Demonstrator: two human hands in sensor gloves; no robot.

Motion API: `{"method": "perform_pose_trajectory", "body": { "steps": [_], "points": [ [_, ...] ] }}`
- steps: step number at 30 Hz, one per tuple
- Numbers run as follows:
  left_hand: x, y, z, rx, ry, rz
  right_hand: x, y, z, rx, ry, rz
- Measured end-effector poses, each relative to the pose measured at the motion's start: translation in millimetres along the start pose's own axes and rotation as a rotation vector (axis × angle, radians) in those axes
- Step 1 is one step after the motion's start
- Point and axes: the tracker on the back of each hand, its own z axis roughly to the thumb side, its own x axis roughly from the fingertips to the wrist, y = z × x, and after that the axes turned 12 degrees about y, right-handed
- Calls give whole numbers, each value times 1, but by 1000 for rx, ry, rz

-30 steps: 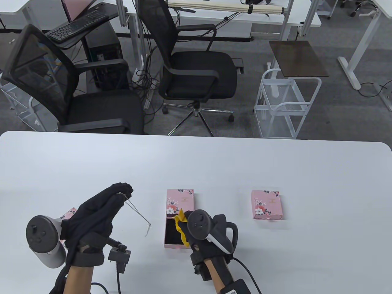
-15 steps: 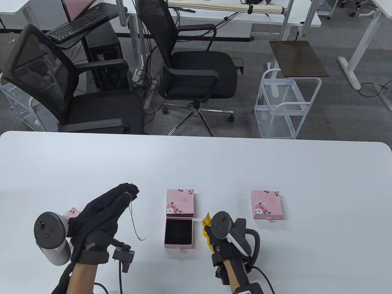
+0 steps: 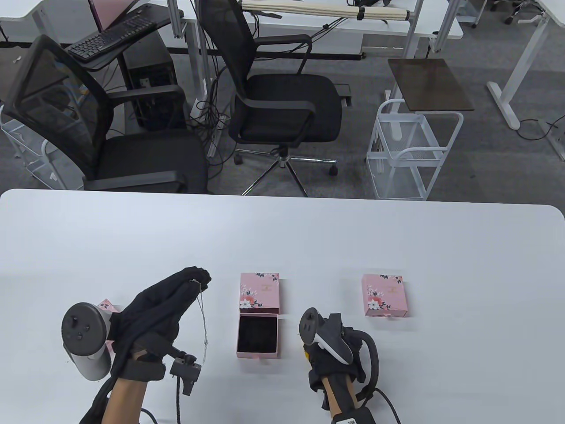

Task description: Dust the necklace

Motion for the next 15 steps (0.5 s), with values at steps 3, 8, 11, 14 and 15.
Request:
{"method": "perform_pose_trajectory", "body": {
  "steps": [3,8,11,14,15],
  "points": [
    [0,0,0,-4,-4,-5,9,15,3,-42,39,-60],
    [0,1,0,-2,-8,-8,38,56,16,-244,230,-313],
    [0,4,-2,-33,-8,-4,53,79,34,-434,424,-405],
    [-1,11,-5,-44,-7,-11,57,99,58,-631,579,-398],
    [-1,12,-7,-43,-8,-12,56,101,63,-650,608,-390]
  ]
}}
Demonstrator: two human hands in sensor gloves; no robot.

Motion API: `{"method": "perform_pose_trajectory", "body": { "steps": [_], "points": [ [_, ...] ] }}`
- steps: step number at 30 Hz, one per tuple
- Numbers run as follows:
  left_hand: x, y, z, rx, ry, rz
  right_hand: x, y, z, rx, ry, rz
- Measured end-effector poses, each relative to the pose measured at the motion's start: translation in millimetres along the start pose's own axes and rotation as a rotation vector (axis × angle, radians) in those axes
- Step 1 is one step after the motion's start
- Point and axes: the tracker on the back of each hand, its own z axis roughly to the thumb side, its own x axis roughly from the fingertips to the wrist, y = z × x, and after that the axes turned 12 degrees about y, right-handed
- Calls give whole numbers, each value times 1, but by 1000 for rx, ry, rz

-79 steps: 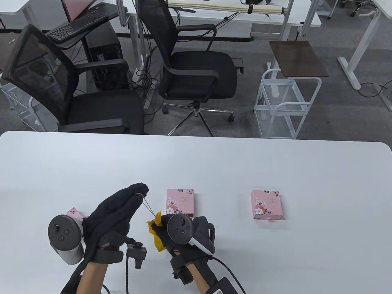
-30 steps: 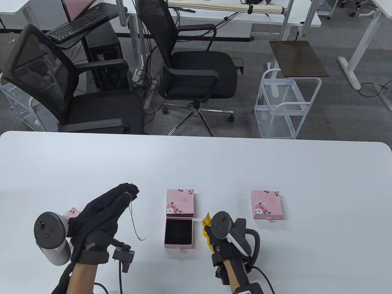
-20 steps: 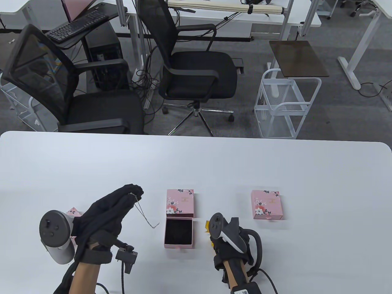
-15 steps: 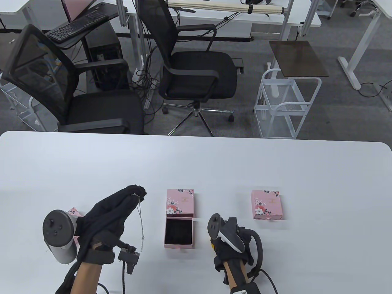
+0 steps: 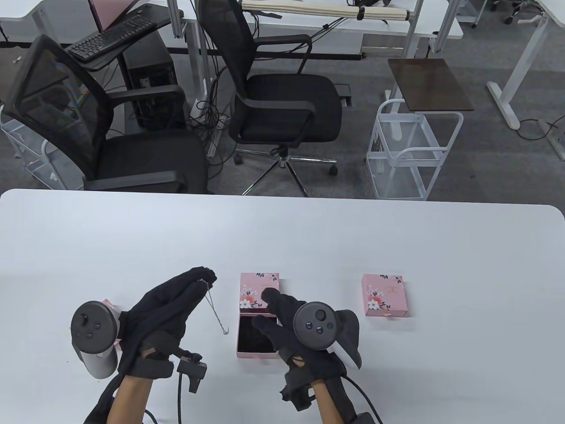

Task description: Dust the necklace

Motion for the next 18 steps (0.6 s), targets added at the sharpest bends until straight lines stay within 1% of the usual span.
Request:
{"method": "perform_pose_trajectory", "body": {
  "steps": [3,7,10,12,14,18],
  "points": [
    [0,7,-5,-14,8,7,-12,-12,13,-26,47,47],
    [0,15,-9,-34,3,-22,-25,-41,16,18,80,20],
    [0,17,-11,-45,-6,-30,-28,-52,12,54,72,7],
    [0,15,-13,-61,-13,-26,-27,-50,8,111,62,-16],
    [-1,11,-16,-78,-28,-24,-24,-41,3,144,48,-43],
    [-3,3,-25,-118,-51,2,-17,-26,-9,143,-5,-66]
  ]
}}
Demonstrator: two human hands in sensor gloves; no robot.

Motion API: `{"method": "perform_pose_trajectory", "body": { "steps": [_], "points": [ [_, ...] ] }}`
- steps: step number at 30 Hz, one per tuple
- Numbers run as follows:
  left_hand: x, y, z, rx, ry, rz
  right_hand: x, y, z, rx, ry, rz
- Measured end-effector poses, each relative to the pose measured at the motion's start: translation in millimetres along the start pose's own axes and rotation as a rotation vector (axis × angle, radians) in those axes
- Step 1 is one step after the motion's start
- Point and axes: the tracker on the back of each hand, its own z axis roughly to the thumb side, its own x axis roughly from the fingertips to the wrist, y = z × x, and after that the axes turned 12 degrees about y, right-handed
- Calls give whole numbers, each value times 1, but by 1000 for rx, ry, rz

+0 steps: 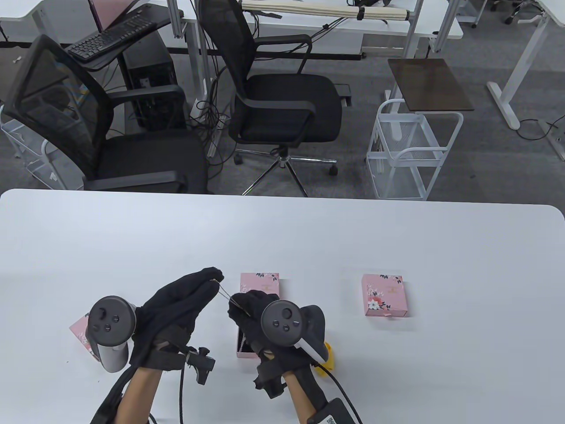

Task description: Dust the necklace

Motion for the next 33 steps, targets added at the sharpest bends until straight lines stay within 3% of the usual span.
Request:
{"method": "perform_pose_trajectory", "body": {
  "steps": [16,26,33],
  "points": [
    [-2,-11,-32,-250,-100,17,6,14,-27,97,-103,-59],
    [-4,34,-48,-480,-110,-241,5,5,-26,127,-97,-65],
    [4,67,-62,-575,-116,-381,1,-6,-27,118,-94,41]
  ]
}}
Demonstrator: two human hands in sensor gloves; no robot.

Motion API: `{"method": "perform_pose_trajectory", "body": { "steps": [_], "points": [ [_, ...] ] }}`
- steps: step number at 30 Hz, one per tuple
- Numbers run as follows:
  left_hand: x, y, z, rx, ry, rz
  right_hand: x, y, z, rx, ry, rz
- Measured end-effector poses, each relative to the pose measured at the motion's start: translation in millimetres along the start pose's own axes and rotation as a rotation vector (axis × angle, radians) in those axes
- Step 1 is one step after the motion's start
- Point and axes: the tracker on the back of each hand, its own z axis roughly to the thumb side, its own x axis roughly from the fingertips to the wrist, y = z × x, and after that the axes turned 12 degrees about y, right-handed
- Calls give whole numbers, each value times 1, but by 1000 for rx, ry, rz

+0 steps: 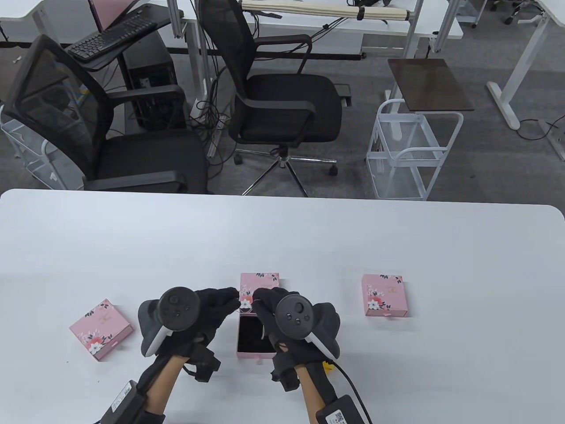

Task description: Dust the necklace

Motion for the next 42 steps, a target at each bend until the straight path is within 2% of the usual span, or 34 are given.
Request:
{"method": "perform_pose_trajectory", "body": {
  "steps": [9,26,35,42],
  "points": [
    [-2,33,1,-107,13,-86,-2,-19,-9,40,-30,55],
    [-1,65,7,-282,38,-234,-4,-49,-22,152,-80,276],
    [2,79,10,-369,54,-272,-5,-59,-18,258,-83,332],
    [2,84,9,-376,51,-278,-4,-57,-22,258,-98,329]
  ]
}}
